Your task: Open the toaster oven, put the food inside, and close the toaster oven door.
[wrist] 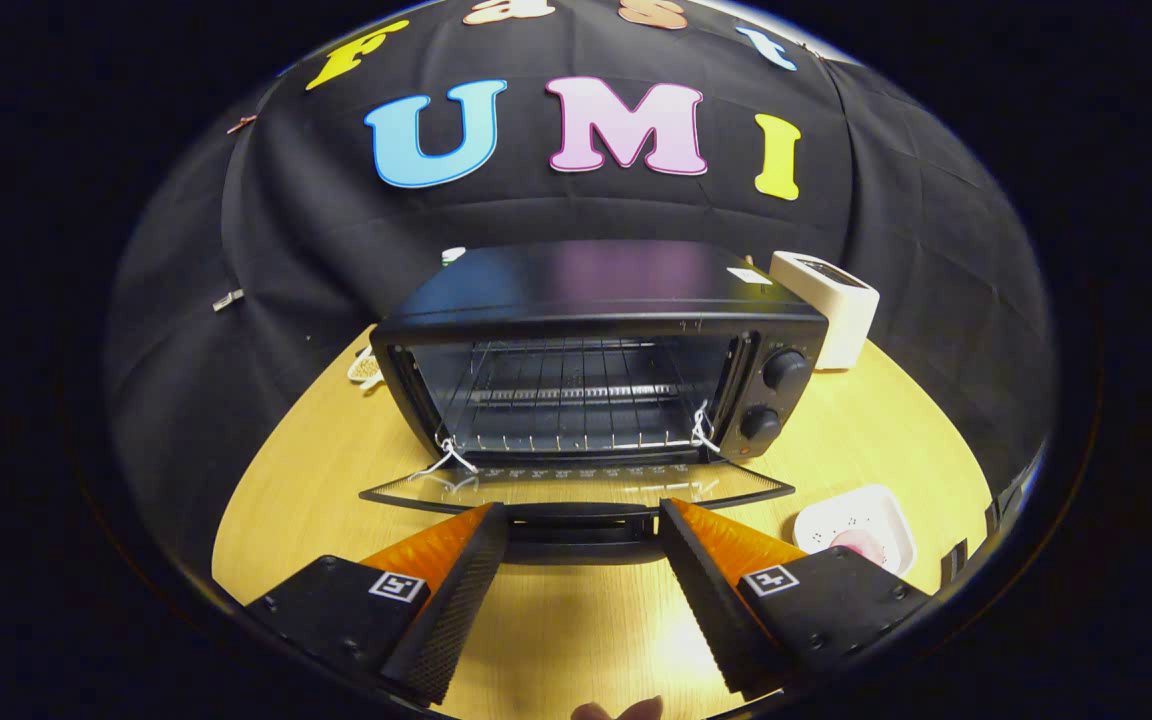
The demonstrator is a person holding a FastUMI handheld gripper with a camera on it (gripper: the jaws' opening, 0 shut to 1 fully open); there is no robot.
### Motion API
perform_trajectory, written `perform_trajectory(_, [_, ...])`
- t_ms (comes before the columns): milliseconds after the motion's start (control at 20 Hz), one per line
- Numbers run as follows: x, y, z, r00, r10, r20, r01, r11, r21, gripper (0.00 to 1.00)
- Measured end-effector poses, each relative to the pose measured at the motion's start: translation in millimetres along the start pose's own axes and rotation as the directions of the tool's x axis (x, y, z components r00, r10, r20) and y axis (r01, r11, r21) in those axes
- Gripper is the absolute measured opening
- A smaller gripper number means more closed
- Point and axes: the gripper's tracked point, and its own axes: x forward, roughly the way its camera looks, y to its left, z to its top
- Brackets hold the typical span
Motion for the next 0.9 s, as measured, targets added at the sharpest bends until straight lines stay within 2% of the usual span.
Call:
perform_trajectory(350, [-0.9,-2.9,-60.7,0.981,0.014,-0.194,-0.009,1.000,0.024,0.98])
perform_trajectory(550, [-17.0,-9.3,-68.9,0.979,0.047,-0.198,-0.043,0.999,0.021,0.99])
perform_trajectory(700, [-33.2,-15.8,-63.0,0.976,0.106,-0.190,-0.104,0.994,0.017,0.99])
perform_trajectory(900, [-59.9,-54.9,-46.5,0.970,0.164,-0.179,-0.168,0.986,-0.009,0.98])
